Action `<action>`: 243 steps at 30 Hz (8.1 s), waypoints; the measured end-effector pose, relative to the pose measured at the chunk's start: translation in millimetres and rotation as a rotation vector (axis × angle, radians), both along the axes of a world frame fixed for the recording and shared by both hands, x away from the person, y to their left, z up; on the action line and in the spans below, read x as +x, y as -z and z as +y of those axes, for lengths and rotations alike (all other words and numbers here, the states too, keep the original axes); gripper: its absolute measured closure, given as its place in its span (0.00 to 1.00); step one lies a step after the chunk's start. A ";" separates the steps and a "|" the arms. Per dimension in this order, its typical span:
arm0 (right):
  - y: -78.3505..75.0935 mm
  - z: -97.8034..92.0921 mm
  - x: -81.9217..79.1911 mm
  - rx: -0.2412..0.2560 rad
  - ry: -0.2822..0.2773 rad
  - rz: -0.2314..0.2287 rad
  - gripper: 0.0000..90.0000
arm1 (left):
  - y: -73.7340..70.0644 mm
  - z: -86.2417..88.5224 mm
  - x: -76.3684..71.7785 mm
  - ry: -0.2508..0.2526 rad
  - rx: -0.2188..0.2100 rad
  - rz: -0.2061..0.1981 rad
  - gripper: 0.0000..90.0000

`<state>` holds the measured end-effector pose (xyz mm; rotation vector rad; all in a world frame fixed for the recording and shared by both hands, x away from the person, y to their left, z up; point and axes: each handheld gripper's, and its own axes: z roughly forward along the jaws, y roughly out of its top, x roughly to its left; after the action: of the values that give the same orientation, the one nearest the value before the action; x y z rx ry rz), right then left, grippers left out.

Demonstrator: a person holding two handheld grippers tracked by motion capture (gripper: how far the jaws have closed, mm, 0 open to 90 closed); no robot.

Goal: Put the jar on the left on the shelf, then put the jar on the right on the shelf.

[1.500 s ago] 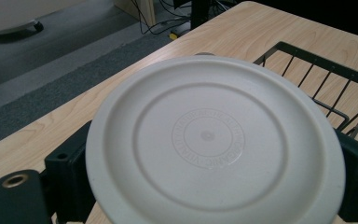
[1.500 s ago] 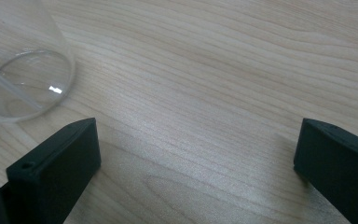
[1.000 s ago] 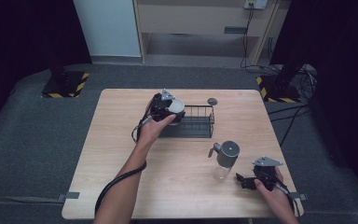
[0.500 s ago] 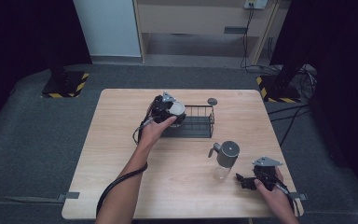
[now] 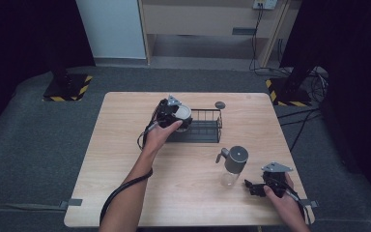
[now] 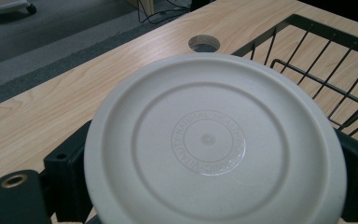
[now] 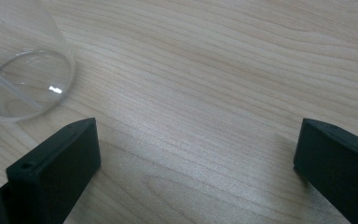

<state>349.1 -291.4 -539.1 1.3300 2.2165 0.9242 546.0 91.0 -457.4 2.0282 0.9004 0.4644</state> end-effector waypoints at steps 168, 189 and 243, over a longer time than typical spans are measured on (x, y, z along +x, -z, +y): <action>-60.0 42.5 -51.3 0.049 -0.139 -0.051 0.03 | 79.2 126.6 -186.2 -0.293 0.111 0.153 0.00; -84.3 56.2 -44.4 0.047 -0.205 -0.089 0.04 | 79.2 126.7 -185.8 -0.297 0.111 0.154 0.00; -86.5 80.5 -3.6 0.082 -0.234 -0.097 0.34 | 79.2 126.5 -185.9 -0.301 0.110 0.154 0.00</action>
<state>345.5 -210.9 -452.6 1.0496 2.3149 1.1491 360.1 217.5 -536.6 2.0566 1.3097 0.5361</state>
